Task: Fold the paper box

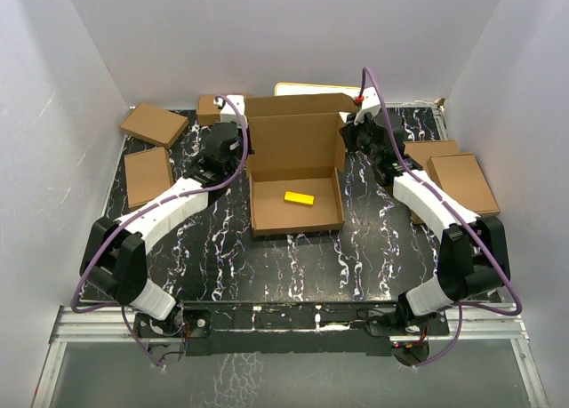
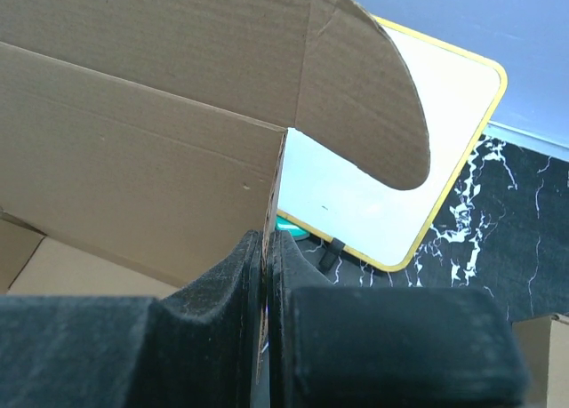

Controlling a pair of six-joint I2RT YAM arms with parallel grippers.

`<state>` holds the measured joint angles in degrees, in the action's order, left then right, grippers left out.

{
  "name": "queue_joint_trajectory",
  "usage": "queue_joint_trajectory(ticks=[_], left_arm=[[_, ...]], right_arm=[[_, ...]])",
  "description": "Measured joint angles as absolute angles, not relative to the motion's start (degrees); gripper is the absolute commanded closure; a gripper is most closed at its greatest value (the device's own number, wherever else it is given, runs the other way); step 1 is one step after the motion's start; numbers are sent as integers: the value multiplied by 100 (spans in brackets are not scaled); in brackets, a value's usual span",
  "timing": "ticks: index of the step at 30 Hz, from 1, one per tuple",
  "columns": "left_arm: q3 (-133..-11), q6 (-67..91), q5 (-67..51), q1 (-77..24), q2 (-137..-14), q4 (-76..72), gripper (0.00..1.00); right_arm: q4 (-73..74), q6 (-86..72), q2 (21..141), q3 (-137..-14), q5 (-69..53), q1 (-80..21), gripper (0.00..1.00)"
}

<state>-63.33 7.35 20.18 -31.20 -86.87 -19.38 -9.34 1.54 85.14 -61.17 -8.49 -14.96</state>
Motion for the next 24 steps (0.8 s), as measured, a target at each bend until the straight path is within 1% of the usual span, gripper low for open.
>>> queue_joint_trajectory(ticks=[7, 17, 24], left_arm=[[-6246, 589, 2053, -3120, -8626, -2322, 100], [-5529, 897, 2128, -3127, -8374, -2668, 100], [-5286, 969, 2270, -3299, -8213, -2849, 100]], right_arm=[[-1295, 152, 8523, -6108, -829, -1496, 92], [-2311, 148, 8130, -4932, -528, -1811, 91], [-2462, 54, 7942, -4689, 36, -2005, 91]])
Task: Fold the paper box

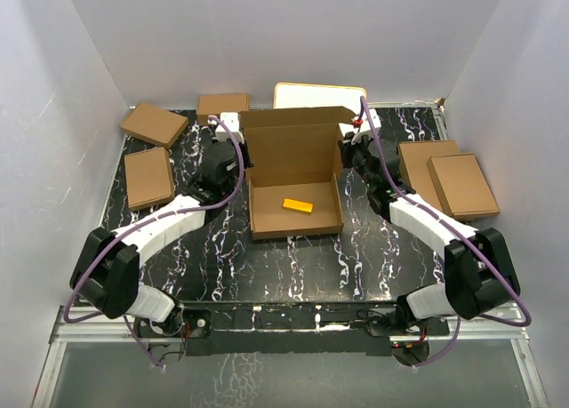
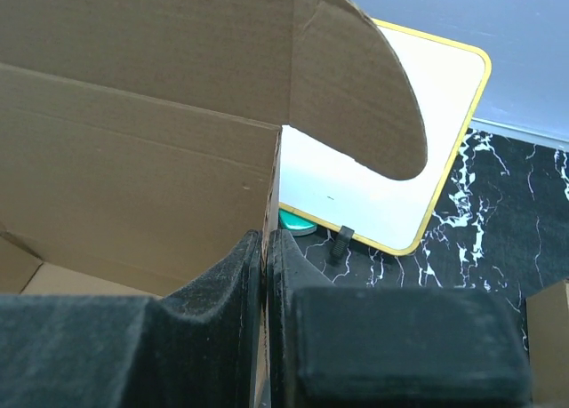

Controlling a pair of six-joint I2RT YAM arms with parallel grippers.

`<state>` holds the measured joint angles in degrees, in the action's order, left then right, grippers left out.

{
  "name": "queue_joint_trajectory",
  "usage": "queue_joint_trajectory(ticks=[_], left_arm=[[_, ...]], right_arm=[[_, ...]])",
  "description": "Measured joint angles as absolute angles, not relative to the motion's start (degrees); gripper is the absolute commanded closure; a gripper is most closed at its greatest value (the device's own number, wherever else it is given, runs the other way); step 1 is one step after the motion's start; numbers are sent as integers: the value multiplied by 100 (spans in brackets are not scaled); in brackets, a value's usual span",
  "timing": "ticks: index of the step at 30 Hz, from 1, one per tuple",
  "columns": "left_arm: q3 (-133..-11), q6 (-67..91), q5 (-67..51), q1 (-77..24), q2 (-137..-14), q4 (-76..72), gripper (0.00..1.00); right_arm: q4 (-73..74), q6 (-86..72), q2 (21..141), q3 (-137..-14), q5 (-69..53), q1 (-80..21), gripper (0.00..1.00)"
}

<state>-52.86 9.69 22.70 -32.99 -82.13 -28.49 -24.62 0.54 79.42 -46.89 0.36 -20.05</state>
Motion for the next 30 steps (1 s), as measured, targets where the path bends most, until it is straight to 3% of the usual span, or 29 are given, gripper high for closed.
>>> queue_joint_trajectory(ticks=[30], left_arm=[[-4528, 1868, 3218, -4152, -7081, -2226, 100]], right_arm=[[-2359, -180, 7074, -3953, 589, -2379, 89]])
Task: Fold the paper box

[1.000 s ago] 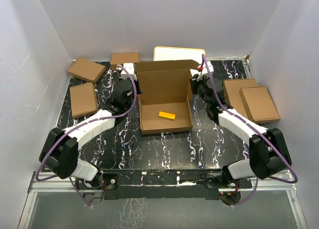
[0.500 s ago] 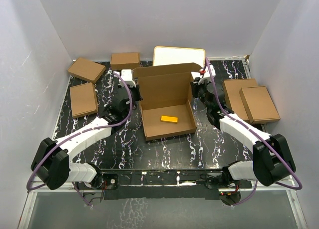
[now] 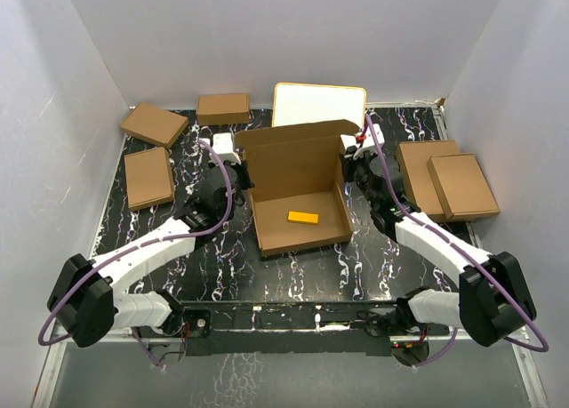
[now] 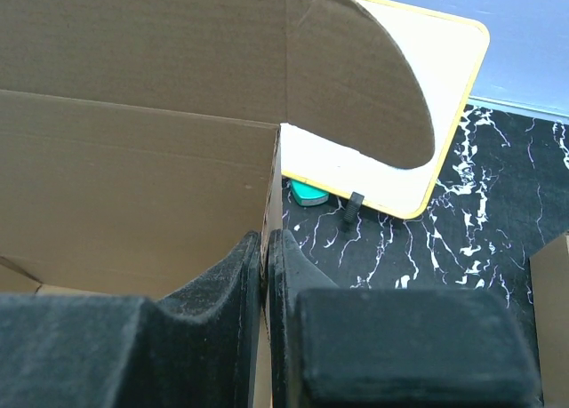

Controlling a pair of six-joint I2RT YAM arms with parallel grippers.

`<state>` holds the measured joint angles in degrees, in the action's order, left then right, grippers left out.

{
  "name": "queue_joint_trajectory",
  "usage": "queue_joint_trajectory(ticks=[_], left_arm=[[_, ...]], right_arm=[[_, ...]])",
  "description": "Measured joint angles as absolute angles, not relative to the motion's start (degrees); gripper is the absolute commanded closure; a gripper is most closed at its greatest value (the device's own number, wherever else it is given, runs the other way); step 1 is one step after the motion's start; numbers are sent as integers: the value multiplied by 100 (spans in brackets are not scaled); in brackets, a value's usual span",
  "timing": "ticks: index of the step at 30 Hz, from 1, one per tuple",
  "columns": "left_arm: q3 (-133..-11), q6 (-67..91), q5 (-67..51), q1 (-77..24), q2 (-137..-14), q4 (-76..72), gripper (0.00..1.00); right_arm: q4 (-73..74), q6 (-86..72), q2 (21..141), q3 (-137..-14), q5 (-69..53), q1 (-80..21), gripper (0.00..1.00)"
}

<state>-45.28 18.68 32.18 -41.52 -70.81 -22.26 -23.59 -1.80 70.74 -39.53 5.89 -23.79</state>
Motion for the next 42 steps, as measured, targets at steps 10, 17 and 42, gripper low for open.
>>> queue_joint_trajectory(ticks=[10, 17, 42], left_arm=[[-4412, 1896, 3256, -4226, -6958, -2270, 100], [-4346, 1907, 3380, -4338, -6952, -2344, 100], [-4456, 2731, 3170, -4460, -6578, -1293, 100]], right_arm=[[-2036, -158, 6641, -3736, 458, -2418, 87], [-1887, -156, 6361, -3562, 395, -2427, 87], [-1885, -456, 5972, -3173, 333, -2445, 88]])
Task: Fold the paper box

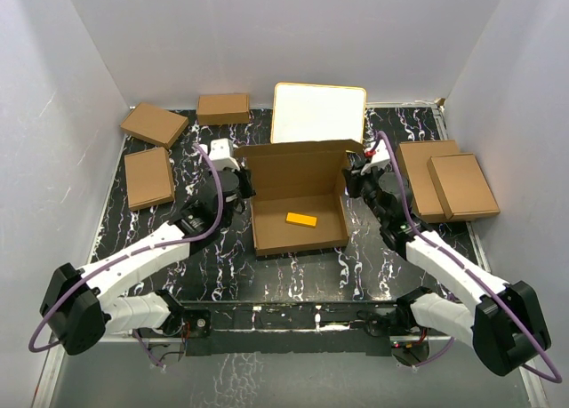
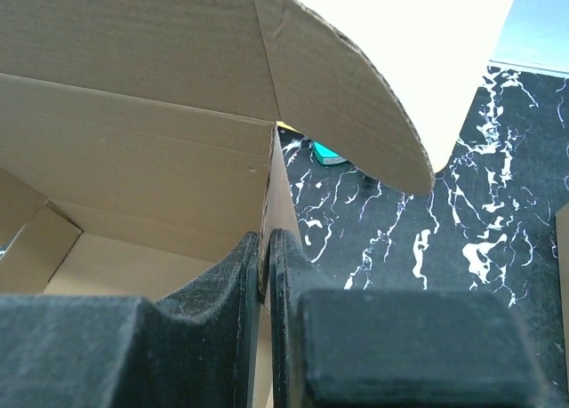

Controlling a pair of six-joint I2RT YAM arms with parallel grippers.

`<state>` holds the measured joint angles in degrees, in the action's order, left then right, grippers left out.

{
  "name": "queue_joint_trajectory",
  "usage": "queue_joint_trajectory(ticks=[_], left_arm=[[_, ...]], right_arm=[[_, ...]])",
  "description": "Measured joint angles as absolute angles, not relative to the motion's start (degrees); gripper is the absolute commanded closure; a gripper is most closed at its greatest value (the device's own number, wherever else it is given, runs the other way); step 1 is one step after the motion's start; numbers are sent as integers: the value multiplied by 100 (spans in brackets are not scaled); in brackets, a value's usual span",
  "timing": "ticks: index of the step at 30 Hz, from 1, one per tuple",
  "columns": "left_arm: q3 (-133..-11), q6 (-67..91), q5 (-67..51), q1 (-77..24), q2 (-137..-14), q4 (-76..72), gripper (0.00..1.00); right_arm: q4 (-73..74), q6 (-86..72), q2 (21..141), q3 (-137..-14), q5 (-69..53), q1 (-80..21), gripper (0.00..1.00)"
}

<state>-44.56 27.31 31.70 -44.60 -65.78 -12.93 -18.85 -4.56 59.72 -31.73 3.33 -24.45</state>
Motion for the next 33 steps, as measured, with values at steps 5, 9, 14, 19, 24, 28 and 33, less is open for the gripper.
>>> queue_joint_trajectory(ticks=[5, 9, 14, 19, 24, 28, 33], left_arm=[[-4790, 3041, 3304, -4442, -6807, -928, 100], [-4836, 3273, 3330, -4438, -6836, -814, 100], [-4805, 3435, 3319, -4440, -6836, -672, 100], [-4630, 3514, 3297, -4495, -6831, -591, 100], [-4512, 3520, 3232, -4617, -6827, -502, 100], [-4464, 3507, 3192, -4722, -6783, -438, 100], [-4298, 3498, 3146, -4858, -6589, -388, 100]], right_arm=[[-1747, -644, 6123, -3363, 493, -2519, 88], [-1695, -742, 6132, -3376, 698, -2630, 88], [-1441, -740, 6090, -3374, 891, -2790, 88], [-1122, -655, 5885, -3240, 878, -2886, 88], [-803, -532, 5677, -3094, 838, -2915, 88], [-637, -353, 5557, -3070, 829, -2915, 86], [-561, -145, 5404, -2923, 751, -2923, 86]])
